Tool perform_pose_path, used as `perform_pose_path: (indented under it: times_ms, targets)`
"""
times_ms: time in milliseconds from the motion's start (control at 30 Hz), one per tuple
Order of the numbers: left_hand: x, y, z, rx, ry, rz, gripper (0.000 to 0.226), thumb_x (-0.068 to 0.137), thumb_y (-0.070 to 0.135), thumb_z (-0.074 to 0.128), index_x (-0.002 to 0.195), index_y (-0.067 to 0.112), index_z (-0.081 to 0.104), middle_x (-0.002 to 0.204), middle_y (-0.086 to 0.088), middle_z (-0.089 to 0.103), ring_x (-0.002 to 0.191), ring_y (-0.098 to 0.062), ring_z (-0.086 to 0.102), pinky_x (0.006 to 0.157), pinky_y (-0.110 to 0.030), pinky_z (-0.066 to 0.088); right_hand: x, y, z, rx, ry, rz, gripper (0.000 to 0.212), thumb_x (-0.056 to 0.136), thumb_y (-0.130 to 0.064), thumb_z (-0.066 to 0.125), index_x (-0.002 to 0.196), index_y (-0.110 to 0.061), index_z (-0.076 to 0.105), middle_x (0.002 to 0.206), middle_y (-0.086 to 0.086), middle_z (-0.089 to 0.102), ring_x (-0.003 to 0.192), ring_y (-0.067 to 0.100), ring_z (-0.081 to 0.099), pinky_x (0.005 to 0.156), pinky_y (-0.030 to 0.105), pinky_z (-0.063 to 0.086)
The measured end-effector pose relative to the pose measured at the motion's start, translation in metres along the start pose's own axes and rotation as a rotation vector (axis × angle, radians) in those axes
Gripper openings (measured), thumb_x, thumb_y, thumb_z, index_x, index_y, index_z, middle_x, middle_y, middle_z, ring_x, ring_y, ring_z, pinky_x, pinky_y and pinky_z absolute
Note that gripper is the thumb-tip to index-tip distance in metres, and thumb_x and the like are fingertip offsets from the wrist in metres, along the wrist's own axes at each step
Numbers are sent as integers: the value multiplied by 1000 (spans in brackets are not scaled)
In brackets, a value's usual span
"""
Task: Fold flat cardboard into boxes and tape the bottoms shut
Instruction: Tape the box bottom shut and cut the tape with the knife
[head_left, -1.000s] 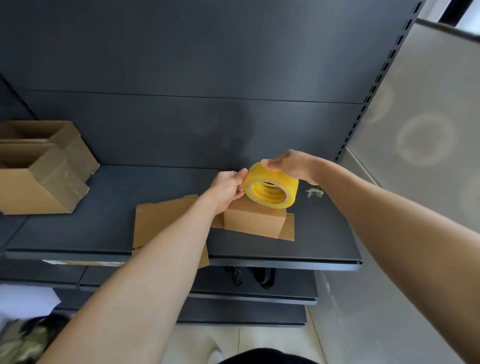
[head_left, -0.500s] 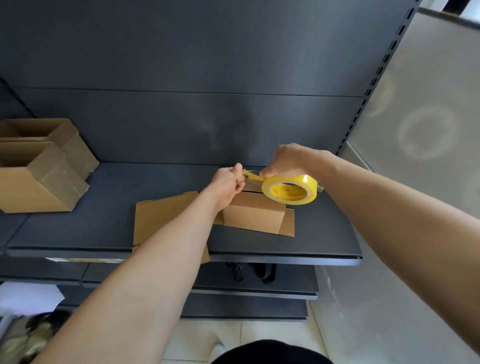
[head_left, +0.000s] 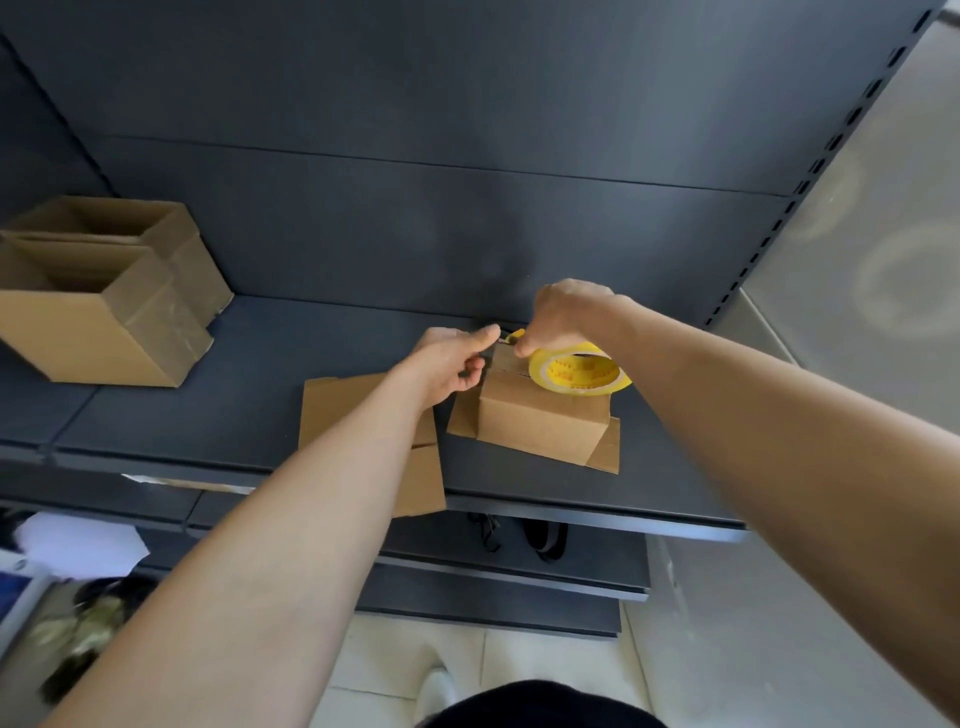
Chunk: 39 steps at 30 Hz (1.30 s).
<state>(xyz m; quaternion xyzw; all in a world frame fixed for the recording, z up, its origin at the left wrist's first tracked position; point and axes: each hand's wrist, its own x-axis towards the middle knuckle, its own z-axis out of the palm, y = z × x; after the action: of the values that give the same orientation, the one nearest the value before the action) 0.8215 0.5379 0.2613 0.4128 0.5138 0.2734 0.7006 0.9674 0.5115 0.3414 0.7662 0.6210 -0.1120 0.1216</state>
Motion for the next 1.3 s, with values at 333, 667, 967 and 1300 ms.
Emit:
perform_pose_path:
  times_ms: [333,667,967,1300]
  targets:
    - [23,-16,15,219,240,33,20,93,20,62,85,3,53,68,-6,56,58,-13,55,55,-24,49,-11,52,-3,440,-42,-43,52,77,-68,56,84,-18,66,85,5,66,75,21,63,66,31,48]
    - [25,-22,15,65,303,-56,42,93,7,59,130,-4,42,91,-11,56,58,-20,63,45,-25,53,-15,55,5,214,-10,29,58,71,-73,58,87,-17,62,86,2,59,73,19,56,64,31,46]
    - [11,-20,19,-148,116,-149,13,89,6,64,94,1,53,98,-15,56,71,-24,69,51,-30,58,-16,82,11,488,38,32,49,74,-61,64,81,-13,70,86,9,68,69,17,58,61,28,45]
    - [-3,-8,72,-177,7,-125,12,93,10,59,93,-2,57,87,-13,58,68,-22,65,56,-34,60,-37,112,19,756,93,59,35,78,-44,67,74,-10,64,71,4,59,58,15,54,57,26,43]
